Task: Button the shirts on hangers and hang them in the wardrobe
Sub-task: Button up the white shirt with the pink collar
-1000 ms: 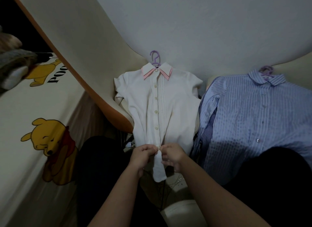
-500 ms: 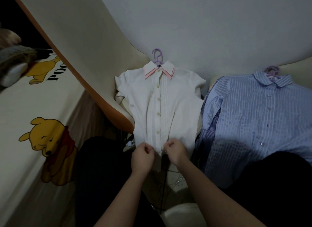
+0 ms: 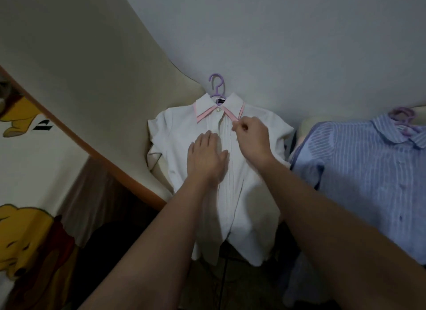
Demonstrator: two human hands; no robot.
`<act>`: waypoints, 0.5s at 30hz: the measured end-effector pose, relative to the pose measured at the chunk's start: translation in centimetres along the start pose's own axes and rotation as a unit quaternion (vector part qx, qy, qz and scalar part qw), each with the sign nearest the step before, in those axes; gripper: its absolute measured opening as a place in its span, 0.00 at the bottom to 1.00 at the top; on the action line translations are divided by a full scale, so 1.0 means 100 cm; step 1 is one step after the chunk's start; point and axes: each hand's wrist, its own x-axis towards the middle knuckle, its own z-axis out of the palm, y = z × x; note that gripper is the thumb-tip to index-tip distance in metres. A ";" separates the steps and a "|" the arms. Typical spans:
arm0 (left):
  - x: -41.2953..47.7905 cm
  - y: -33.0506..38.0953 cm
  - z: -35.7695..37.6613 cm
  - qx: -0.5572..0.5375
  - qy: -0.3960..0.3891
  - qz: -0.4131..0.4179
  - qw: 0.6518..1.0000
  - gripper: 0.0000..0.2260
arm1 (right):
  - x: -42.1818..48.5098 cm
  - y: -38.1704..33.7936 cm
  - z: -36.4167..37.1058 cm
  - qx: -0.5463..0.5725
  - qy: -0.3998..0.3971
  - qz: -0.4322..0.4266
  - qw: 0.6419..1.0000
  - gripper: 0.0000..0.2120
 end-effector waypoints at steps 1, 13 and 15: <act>0.007 -0.006 0.008 0.017 -0.026 0.001 1.000 0.27 | 0.018 0.004 0.003 -0.017 0.001 -0.011 1.000 0.16; 0.008 -0.028 0.054 0.062 0.073 0.003 0.995 0.27 | 0.155 0.013 0.057 -0.167 -0.050 -0.094 0.980 0.12; 0.009 -0.028 0.057 0.069 0.071 0.003 0.995 0.27 | 0.166 0.009 0.069 -0.170 -0.118 -0.061 0.976 0.13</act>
